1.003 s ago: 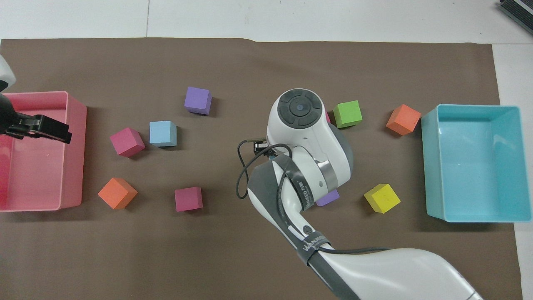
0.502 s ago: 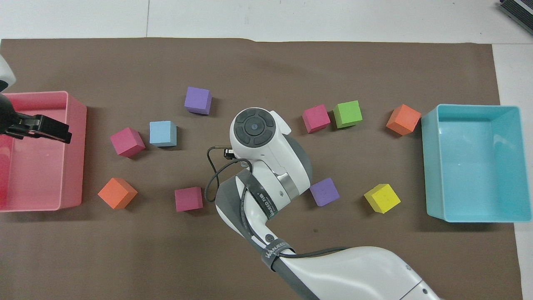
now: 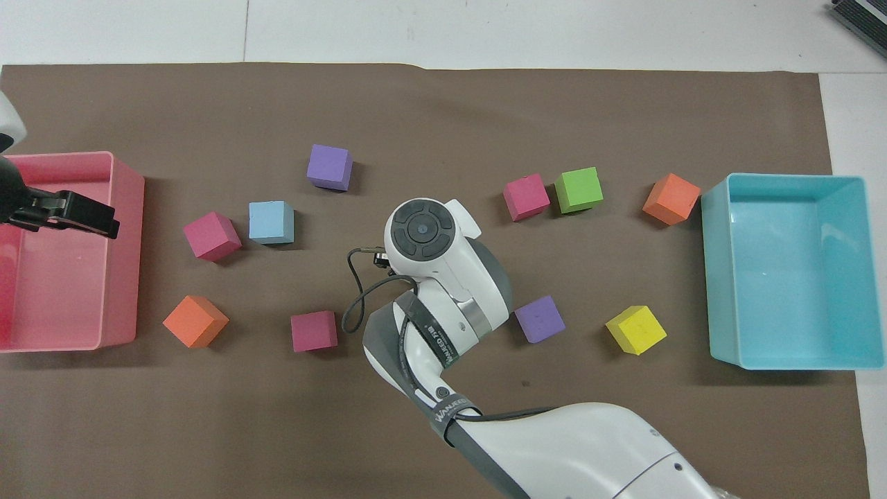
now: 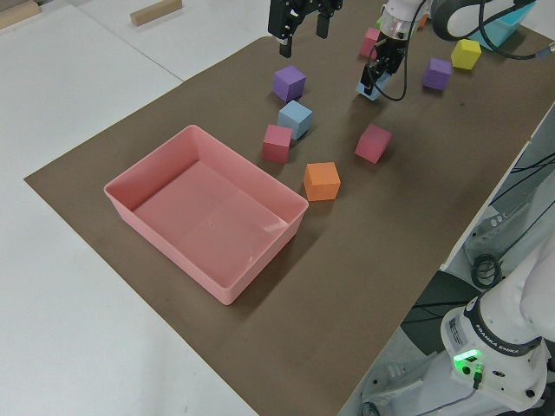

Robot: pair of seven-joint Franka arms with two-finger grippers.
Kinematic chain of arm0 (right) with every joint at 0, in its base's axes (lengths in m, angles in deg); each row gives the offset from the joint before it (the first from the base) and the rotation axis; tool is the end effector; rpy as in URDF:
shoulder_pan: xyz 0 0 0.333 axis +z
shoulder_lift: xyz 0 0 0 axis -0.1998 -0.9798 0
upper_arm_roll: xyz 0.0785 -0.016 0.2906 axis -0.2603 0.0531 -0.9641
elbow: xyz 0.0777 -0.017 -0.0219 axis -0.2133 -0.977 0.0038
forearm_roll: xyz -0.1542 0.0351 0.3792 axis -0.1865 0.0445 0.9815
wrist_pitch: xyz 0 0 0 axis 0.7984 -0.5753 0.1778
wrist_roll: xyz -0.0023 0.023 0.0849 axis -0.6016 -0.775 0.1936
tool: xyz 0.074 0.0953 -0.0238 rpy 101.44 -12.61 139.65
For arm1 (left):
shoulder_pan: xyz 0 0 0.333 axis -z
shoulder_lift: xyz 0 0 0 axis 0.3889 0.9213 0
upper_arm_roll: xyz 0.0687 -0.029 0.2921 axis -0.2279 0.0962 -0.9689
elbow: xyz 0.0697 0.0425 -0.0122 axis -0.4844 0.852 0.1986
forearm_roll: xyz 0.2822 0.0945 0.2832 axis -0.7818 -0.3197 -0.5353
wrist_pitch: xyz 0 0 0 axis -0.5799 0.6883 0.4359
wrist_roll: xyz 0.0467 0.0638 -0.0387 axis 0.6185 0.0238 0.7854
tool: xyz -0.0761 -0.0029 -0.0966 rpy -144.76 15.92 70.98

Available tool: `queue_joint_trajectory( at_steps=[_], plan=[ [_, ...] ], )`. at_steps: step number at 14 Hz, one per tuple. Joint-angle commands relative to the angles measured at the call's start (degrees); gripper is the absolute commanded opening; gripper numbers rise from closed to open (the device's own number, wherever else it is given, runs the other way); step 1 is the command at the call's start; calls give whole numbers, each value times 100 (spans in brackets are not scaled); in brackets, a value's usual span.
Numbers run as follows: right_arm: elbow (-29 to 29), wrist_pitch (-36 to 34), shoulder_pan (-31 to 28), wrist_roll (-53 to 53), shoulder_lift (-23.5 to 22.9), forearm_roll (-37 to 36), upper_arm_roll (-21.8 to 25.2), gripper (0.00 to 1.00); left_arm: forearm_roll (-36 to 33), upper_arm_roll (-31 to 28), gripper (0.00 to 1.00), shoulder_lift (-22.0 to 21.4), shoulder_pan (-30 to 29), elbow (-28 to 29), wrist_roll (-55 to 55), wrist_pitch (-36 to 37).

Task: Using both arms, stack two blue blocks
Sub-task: 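Carry the light-blue cube to the table center and release it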

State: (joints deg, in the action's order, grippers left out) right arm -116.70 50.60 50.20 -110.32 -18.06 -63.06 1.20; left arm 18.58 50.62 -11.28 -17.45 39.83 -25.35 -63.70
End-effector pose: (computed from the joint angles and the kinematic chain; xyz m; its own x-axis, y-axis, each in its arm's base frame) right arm 0.5632 0.4267 0.2636 0.9883 -0.1525 -0.0078 -0.1527 -0.9874 -0.0425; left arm 0.5828 -0.0303 0.5768 0.9859 -0.1587 -0.0523 -0.1577 -0.9872 0.0228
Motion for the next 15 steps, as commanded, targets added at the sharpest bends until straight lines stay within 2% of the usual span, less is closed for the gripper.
queue_joint_trajectory(
  at_steps=[1, 5, 6, 7, 8, 12, 15],
  plan=[
    [-187, 97, 43, -129, 85, 39, -8, 0, -50, 3, 100, -129, -7, 132, -35, -36],
    [-231, 70, 70, -120, 103, 12, -8, 0, -50, 3, 100, -129, -7, 132, -35, -36],
    [-257, 79, 61, -120, 103, 12, -8, 32, -50, 3, 100, -129, -7, 132, -35, -36],
    [-266, 79, 61, -129, 103, 12, -8, 83, -50, 3, 100, -129, -7, 132, -35, -36],
    [-266, 79, 70, -129, 112, 12, -8, 100, -50, 3, 100, -129, -7, 132, -35, -36],
    [-205, 88, 53, -112, 146, -110, 27, 100, -50, 3, 100, -129, -7, 132, -35, -36],
    [-222, -8, -70, -59, 559, -137, 44, 100, -15, 99, 100, -234, 97, 132, -53, 209]
  ],
)
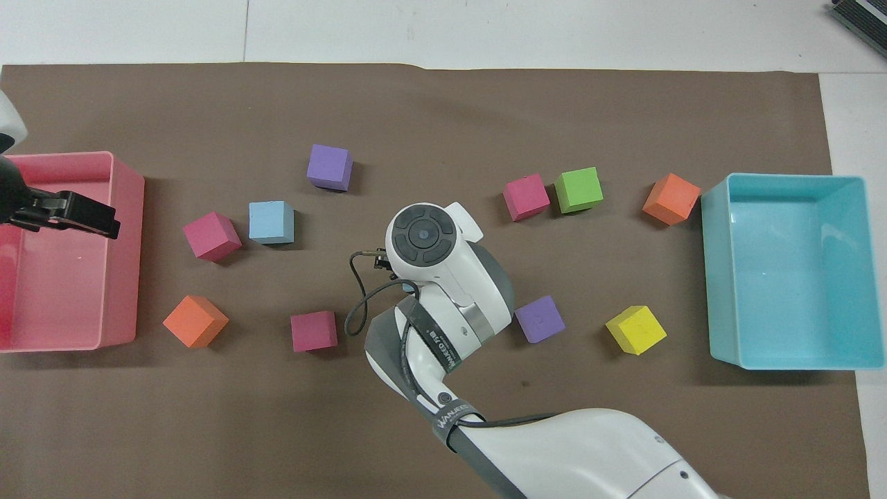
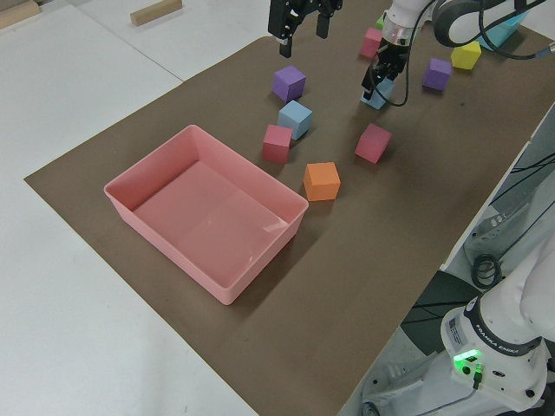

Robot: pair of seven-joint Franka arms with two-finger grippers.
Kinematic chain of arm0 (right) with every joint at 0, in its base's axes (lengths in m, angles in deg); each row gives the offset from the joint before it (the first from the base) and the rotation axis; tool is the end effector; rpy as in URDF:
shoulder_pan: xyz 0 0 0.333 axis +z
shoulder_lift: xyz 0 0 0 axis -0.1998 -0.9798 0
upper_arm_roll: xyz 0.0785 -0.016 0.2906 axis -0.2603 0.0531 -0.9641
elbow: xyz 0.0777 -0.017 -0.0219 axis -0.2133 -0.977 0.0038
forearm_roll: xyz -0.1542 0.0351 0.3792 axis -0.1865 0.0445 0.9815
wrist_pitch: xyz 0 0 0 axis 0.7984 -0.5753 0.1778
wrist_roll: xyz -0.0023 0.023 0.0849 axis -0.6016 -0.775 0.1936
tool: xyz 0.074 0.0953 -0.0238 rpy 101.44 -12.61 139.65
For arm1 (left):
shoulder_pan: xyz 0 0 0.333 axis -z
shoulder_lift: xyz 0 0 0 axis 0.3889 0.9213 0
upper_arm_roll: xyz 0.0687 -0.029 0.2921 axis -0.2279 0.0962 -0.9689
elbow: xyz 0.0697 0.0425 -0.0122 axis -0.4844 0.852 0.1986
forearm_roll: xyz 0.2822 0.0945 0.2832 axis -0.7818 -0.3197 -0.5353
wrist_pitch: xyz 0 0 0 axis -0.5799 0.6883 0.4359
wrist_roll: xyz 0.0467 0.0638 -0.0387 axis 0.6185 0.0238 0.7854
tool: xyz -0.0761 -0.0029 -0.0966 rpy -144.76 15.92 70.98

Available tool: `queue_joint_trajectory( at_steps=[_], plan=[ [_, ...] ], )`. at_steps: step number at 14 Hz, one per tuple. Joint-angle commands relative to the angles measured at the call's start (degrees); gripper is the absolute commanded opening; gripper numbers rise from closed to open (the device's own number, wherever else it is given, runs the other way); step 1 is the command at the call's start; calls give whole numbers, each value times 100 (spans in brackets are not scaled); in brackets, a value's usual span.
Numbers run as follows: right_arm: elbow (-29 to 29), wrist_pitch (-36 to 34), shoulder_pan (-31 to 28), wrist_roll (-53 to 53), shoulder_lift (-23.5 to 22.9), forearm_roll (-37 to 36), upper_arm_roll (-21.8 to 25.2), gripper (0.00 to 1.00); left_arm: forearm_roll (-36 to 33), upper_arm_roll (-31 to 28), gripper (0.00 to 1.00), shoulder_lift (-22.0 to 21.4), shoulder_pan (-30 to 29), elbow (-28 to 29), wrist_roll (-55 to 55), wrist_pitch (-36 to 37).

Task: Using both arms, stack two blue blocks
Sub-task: 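Carry the light-blue cube to the table center and release it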

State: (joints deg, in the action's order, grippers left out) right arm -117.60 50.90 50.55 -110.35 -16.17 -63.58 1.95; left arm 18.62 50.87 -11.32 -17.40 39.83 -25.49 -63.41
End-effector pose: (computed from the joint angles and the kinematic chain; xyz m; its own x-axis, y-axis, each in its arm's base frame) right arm 0.5646 0.4222 0.2801 0.9880 -0.1535 0.0178 -0.1525 -0.9871 -0.0491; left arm 0.5818 -0.0334 0.5768 0.9844 -0.1663 -0.0565 -0.1652 -0.9860 0.0244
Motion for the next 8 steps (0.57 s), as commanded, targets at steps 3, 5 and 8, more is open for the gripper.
queue_joint_trajectory(
  at_steps=[3, 5, 8],
  plan=[
    [-141, -74, -105, -74, 651, -77, -31, 100, -19, 127, 100, -275, 190, 97, -12, 190],
    [-167, -100, -167, -48, 897, -59, -31, 100, -27, 57, 100, -274, 102, 97, -29, 268],
    [-193, -223, -333, -30, 1205, 55, -57, 100, -27, 57, 100, -319, -170, 114, -21, 339]
  ],
)
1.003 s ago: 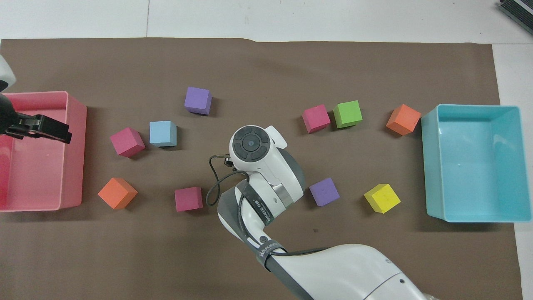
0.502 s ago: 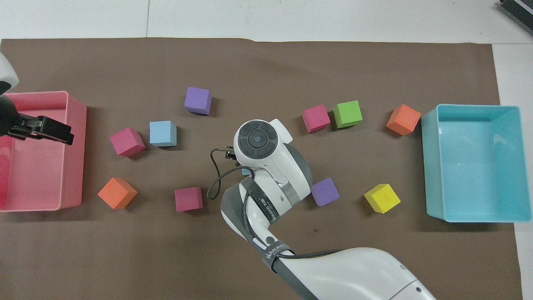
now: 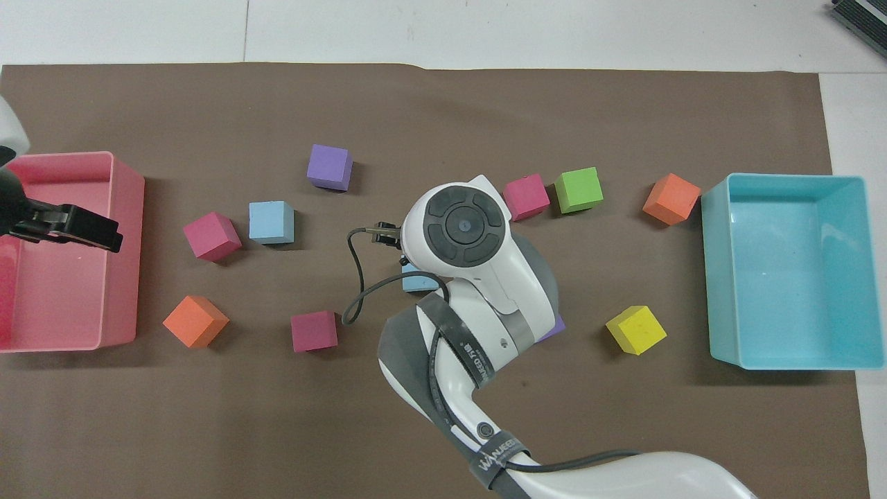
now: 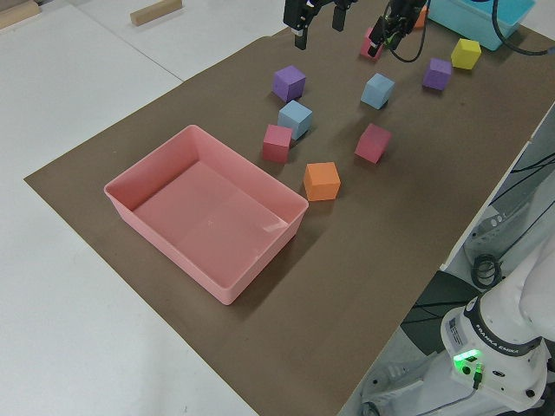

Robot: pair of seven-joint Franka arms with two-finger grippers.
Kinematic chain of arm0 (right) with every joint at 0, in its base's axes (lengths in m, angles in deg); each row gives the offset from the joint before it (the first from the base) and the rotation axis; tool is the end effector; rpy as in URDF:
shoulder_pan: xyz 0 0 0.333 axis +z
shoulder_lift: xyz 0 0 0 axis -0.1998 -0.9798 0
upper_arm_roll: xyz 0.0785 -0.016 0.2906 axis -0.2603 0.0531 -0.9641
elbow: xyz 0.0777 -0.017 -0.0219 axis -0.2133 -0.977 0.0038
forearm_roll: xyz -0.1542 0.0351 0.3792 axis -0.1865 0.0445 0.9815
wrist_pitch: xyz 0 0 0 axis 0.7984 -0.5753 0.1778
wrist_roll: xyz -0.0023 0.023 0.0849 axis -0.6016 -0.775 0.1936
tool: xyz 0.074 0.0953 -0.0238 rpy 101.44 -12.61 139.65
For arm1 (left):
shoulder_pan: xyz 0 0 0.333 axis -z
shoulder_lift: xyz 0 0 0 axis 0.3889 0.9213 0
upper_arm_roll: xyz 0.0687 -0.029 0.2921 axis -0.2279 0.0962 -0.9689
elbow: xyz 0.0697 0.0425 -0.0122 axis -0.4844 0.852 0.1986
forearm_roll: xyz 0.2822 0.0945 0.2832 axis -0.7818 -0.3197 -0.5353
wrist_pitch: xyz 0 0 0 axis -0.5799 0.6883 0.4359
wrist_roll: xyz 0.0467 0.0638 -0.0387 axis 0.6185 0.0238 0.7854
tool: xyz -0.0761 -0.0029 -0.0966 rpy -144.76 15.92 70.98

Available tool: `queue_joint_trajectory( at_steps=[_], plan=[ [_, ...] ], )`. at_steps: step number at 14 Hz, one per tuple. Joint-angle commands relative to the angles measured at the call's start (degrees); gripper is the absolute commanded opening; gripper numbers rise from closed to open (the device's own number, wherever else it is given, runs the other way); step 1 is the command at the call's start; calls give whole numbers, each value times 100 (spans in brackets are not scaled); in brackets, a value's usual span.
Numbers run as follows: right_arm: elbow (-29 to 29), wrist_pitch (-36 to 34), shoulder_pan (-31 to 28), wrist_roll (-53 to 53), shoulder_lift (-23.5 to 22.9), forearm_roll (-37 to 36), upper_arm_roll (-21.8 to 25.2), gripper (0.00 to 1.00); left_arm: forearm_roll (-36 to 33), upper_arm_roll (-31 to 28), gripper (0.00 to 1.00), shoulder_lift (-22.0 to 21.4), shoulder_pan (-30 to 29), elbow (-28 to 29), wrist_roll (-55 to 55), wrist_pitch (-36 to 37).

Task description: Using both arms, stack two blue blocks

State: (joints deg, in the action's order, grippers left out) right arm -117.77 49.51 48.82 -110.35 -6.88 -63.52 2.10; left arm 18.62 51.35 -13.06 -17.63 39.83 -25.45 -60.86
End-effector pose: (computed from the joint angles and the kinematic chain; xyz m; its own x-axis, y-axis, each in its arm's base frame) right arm 0.5749 0.4016 0.3903 0.9759 -0.1906 0.1066 -0.1738 -0.9734 -0.1495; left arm 0.5683 -0.0348 0.5907 0.9828 -0.1708 -0.0704 -0.1692 -0.9852 0.0275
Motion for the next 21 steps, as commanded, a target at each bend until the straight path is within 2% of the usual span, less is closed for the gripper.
queue_joint_trajectory(
  at_steps=[1, 4, 7, 9, 11, 13, 17, 21],
  plan=[
    [-167, -76, -214, 100, 304, 128, -81, 100, -27, 9, 100, -135, -147, 132, -7, -3],
    [-184, -94, -538, 1764, 330, 1180, -81, 100, -27, 27, 100, -92, -77, 185, 2, -730],
    [-342, -85, -811, 3419, 348, 2208, -72, 100, -27, 35, 100, 250, 28, 185, 11, -1293],
    [-579, -76, -978, 3914, 444, 2571, -72, 100, -27, 35, 100, 514, 125, 202, 28, -1637],
    [-781, -76, -1102, 4379, 453, 3097, -81, 82, -27, 35, 100, 830, 265, 203, 343, -1935],
    [-1027, -67, -1233, 5038, 453, 3589, -72, 57, -27, 35, 100, 1094, 432, 307, 590, -2401],
    [-1397, -67, -1479, 5796, 445, 4285, -72, 0, -53, 27, 100, 1412, 767, 1061, 801, -3296],
    [-1546, -41, -1524, 6120, 261, 4873, -72, 0, -53, 27, 100, 1482, 925, 1950, 802, -4405]
  ],
)
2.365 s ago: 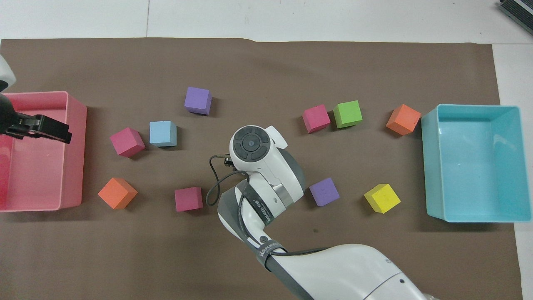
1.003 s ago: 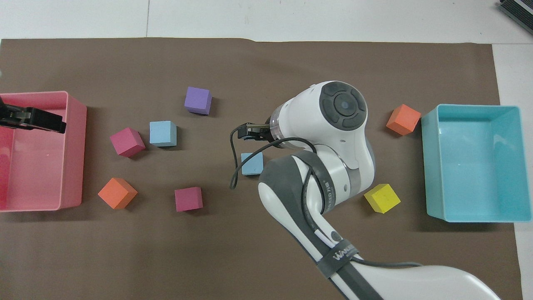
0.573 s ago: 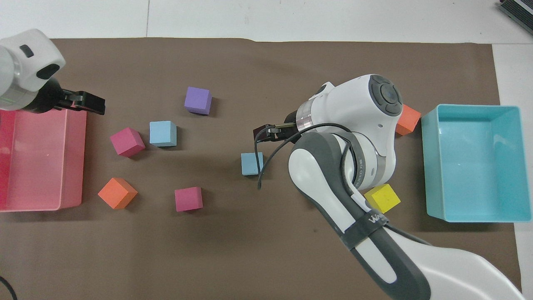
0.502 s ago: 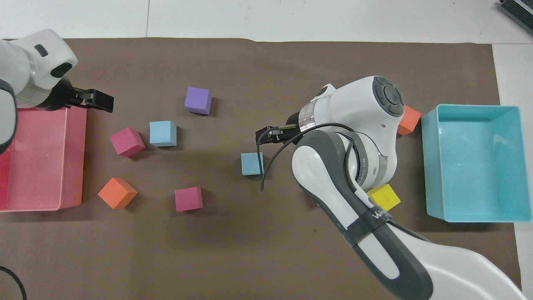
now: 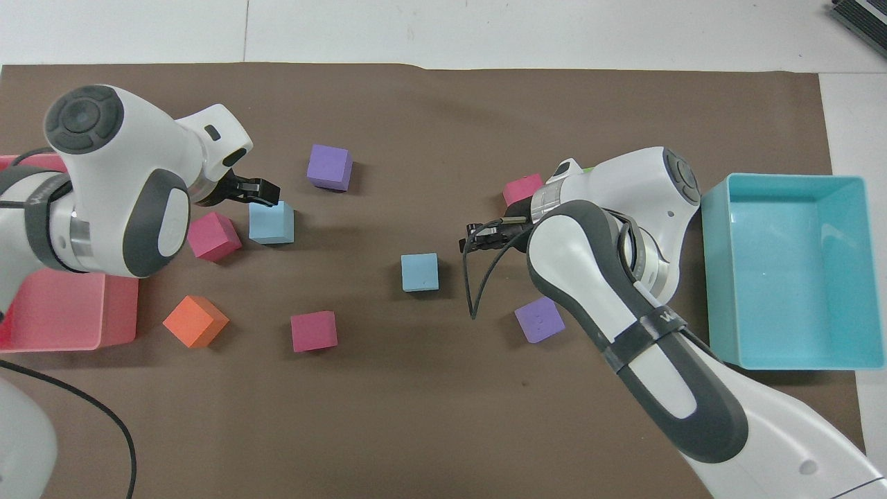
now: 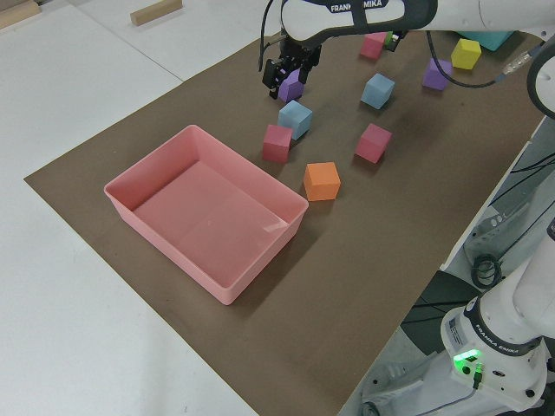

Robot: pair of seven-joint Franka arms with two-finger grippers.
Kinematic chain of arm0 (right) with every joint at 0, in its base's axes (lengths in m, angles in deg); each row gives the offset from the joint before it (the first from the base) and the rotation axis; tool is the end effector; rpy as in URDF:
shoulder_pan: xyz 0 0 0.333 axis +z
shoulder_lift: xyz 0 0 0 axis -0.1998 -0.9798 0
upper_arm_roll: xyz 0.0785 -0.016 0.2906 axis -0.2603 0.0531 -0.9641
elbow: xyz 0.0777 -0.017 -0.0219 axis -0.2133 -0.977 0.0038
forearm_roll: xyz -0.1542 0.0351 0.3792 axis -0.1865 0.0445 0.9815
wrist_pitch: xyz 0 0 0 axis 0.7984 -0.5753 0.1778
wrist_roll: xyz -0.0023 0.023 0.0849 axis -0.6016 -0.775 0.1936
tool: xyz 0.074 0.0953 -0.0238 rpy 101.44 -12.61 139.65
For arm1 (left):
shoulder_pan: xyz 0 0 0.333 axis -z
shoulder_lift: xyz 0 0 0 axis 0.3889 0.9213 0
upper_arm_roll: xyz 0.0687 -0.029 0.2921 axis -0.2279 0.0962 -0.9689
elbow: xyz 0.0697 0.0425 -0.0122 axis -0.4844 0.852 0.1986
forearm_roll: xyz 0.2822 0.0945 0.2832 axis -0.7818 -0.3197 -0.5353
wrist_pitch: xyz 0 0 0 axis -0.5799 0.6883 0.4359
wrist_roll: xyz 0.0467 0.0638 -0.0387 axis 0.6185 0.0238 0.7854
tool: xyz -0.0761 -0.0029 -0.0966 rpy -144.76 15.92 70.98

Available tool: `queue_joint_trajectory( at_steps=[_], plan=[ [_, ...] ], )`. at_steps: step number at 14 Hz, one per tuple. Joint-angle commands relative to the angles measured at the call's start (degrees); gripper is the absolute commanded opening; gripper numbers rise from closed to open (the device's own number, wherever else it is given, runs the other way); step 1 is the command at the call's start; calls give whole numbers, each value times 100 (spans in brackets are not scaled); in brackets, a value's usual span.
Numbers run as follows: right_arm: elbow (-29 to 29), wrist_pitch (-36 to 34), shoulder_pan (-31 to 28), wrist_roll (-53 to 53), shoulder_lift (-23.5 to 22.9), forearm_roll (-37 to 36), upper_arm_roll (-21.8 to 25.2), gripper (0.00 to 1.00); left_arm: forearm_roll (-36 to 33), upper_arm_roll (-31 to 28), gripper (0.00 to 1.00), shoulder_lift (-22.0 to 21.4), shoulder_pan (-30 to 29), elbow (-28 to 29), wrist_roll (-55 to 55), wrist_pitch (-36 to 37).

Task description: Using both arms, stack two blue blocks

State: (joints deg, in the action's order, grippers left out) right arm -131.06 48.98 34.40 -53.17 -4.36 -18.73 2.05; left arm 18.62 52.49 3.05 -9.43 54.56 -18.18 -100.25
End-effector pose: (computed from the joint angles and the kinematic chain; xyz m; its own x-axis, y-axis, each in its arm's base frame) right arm 0.6006 0.2634 0.3197 0.9943 0.1058 -0.0145 0.0737 -0.7776 -0.6244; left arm 0.6393 -0.1441 0.3492 0.9781 -0.1941 0.0758 -0.1956 -0.9806 0.0138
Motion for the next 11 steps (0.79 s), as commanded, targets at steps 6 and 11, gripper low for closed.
queue_joint_trajectory(
  at_steps=[6, 11],
  plan=[
    [-631, 170, -178, 1527, -237, 1562, -58, 0, -53, -78, 100, -14, 166, 671, 224, -872],
    [-746, 363, -152, 1766, -352, 2308, -67, 0, -53, -87, 100, 292, 236, 672, 391, -1188]
  ],
)
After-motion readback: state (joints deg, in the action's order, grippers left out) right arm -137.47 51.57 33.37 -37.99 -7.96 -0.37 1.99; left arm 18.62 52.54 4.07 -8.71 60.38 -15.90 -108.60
